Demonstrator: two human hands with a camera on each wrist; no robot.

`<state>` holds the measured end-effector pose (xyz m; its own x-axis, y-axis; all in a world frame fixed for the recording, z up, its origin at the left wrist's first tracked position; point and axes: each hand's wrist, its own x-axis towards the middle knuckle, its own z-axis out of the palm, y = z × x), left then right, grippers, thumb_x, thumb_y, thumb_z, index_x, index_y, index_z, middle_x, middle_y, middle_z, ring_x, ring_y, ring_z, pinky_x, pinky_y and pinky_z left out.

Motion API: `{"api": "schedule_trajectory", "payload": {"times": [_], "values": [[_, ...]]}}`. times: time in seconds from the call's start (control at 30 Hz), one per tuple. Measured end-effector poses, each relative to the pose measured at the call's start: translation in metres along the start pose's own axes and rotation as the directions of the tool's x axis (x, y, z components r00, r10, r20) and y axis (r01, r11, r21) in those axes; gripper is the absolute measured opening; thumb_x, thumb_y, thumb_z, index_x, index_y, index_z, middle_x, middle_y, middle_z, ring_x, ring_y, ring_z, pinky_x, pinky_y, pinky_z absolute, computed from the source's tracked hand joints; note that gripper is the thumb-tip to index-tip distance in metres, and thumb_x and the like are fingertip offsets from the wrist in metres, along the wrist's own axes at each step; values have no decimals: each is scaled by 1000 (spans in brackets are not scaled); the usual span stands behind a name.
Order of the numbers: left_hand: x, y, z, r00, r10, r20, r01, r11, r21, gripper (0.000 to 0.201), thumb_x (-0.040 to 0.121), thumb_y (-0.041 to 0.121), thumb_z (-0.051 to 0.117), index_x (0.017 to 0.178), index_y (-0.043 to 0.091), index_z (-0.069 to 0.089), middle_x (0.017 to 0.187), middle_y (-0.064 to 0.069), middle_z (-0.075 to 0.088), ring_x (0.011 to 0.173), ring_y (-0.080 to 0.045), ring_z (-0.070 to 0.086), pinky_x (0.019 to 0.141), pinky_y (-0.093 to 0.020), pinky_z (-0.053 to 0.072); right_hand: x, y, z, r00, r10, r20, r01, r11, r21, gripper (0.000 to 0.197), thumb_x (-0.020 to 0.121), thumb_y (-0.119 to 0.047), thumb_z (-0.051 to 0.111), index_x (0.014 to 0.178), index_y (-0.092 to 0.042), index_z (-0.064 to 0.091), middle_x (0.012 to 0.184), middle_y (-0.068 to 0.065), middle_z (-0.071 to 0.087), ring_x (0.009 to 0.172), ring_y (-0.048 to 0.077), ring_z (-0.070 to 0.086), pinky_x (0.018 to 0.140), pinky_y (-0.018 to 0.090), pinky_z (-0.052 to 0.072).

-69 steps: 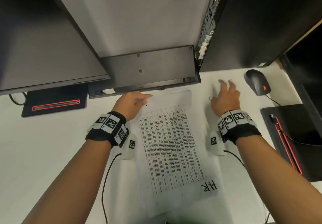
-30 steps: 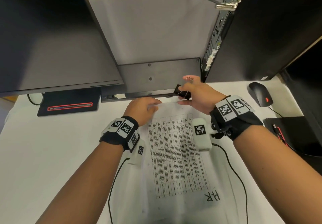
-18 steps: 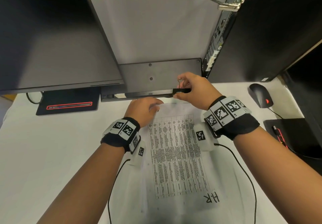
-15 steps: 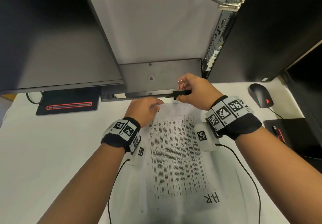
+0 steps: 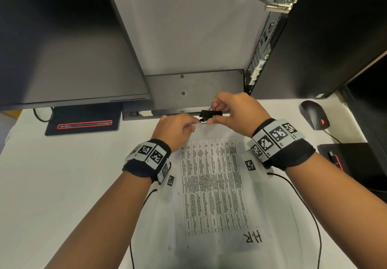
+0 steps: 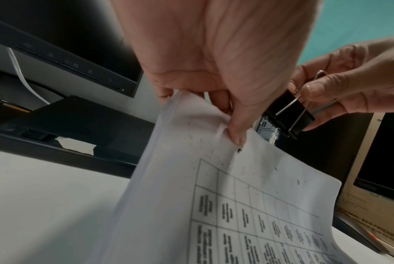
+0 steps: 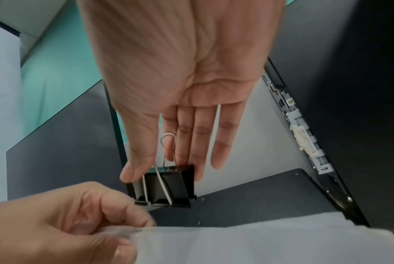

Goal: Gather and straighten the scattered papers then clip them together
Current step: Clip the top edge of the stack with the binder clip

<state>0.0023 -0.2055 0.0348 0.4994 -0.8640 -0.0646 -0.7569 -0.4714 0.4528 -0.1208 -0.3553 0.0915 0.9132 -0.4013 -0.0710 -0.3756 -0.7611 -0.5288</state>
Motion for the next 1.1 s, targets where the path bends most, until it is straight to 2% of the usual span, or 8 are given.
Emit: {"api": "schedule_trajectory", "payload": {"times": [0.27,0.5,0.6,0.77,0.83,0.9,1.0,1.1], "values": [[0,2,0,1000,4,-1,-4,1000,12,25,95,26,46,111,28,64,113,6,68,104,-17,61,103,-37,28,0,4,-3,993,-15,117,34,986,-161,33,75,-47,71,88,-21,55,86,-10,66,81,15,64,68,29,52],[-1,4,2,997,65,-49,-63,997,48,20,94,24,50,106,27,65,103,8,70,90,-16,63,87,-28,26,9,4,-4,980,-43,195,95,959,-267,30,75,-44,71,89,-22,55,85,-7,67,80,17,63,65,27,49],[-1,4,0,997,60,-57,-59,998,18,19,94,24,49,104,27,65,103,8,70,91,-16,63,93,-31,29,10,5,-2,969,-13,246,79,962,-263,31,76,-42,72,91,-20,56,88,-4,68,81,19,63,67,28,50],[-2,4,0,999,24,-44,-26,999,-39,20,95,26,48,106,27,64,106,6,69,96,-16,62,101,-37,29,14,8,1,952,36,303,19,984,-178,33,72,-41,76,90,-19,57,87,-3,68,81,17,64,75,33,55],[-1,3,0,999,19,-36,-21,998,-53,20,95,26,47,105,26,64,106,6,69,97,-16,61,101,-37,29,17,8,0,946,60,320,-6,986,-167,35,70,-42,77,88,-20,57,86,-3,68,79,18,64,70,31,53],[0,2,0,999,28,-31,-30,998,-48,20,94,27,46,104,27,64,105,6,69,97,-16,62,101,-38,29,20,10,-1,935,76,347,-24,988,-153,40,69,-43,77,96,-20,58,91,-3,68,78,16,61,66,27,47],[2,-4,0,999,27,-28,-29,997,-73,19,93,27,47,102,30,63,97,7,70,90,-14,63,101,-43,37,14,15,-3,927,75,369,-99,994,44,63,70,-53,72,123,-29,48,102,-9,67,90,10,62,83,30,49],[1,-12,0,999,-6,-43,0,987,-160,18,91,29,51,102,33,63,93,8,70,87,-12,62,94,-45,46,-1,27,4,965,66,255,-134,957,258,41,83,-50,58,120,-36,45,101,-9,70,96,10,65,92,35,50]]}}
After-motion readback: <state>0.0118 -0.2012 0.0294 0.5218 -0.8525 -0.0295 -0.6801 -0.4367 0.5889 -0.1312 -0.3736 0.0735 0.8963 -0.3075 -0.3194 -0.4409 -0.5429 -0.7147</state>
